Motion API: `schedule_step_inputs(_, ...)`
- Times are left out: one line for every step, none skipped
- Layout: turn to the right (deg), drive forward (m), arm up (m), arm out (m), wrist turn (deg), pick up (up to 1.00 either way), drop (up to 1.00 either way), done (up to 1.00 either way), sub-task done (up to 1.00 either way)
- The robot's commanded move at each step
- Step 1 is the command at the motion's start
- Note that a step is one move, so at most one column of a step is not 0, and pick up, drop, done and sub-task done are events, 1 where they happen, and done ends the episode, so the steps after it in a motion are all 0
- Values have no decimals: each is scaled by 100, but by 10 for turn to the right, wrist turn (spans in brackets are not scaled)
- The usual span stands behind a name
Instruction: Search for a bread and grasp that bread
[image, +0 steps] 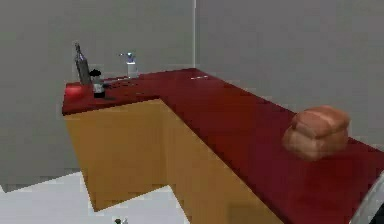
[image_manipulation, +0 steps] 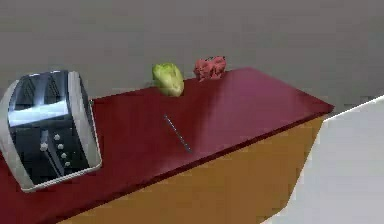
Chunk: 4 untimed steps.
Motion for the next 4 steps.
schedule_step_inputs(-450, 0, 0, 0, 0, 0, 0, 0, 0)
schedule_step_inputs(-90, 0, 0, 0, 0, 0, 0, 0, 0)
schedule_step_inputs(0, 0, 50, 0, 0, 0, 0, 0, 0)
schedule_step_inputs(0, 0, 38, 0, 0, 0, 0, 0, 0)
